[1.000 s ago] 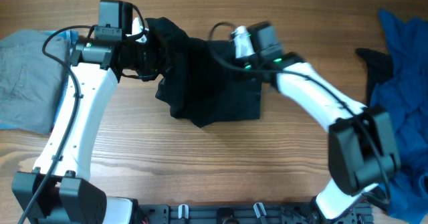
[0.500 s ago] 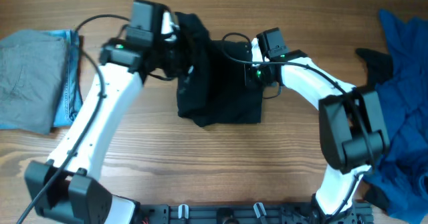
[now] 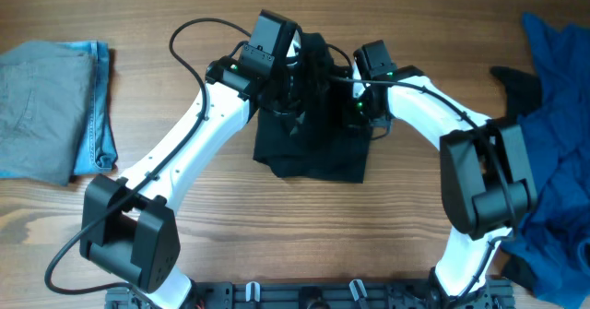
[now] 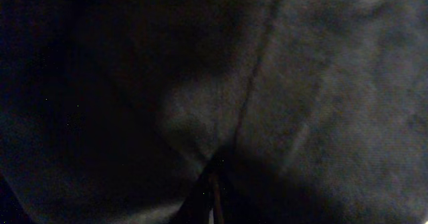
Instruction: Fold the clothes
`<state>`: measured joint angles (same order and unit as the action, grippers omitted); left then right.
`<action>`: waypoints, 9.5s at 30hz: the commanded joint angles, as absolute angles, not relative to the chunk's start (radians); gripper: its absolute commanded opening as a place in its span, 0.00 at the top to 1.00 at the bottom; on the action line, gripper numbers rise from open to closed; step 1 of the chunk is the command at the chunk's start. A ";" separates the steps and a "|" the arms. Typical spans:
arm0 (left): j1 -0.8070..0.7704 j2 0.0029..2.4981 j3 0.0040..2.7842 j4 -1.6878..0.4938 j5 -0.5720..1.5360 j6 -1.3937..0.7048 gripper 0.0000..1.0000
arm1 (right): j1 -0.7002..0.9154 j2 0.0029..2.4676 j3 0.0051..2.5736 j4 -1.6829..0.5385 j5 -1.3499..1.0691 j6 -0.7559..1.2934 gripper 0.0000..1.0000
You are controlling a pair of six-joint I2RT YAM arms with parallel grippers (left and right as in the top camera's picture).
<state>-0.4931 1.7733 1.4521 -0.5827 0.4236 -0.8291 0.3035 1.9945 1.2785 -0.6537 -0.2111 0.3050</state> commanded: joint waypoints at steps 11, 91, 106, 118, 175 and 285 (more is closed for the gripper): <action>-0.459 1.779 1.461 -0.553 0.387 -0.739 0.28 | 0.076 1.578 1.374 -0.815 -0.101 0.313 0.71; -0.328 1.880 1.460 -0.809 -0.023 -0.532 0.23 | 0.247 1.713 1.298 -1.133 -0.474 0.208 0.44; -0.328 2.045 1.457 -0.866 0.010 -0.501 0.14 | 0.386 1.713 0.954 -0.797 -0.447 0.266 0.45; -0.335 2.078 1.441 -1.074 0.071 -0.505 0.14 | 0.365 1.713 0.900 -0.635 -0.189 0.336 0.24; -0.369 2.182 1.427 -0.929 0.528 -0.213 0.85 | 0.248 1.713 0.903 -0.364 -0.171 0.261 0.30; 0.759 1.594 1.808 -0.952 0.061 -0.453 0.00 | 0.186 1.459 0.964 -0.644 -0.118 0.213 0.30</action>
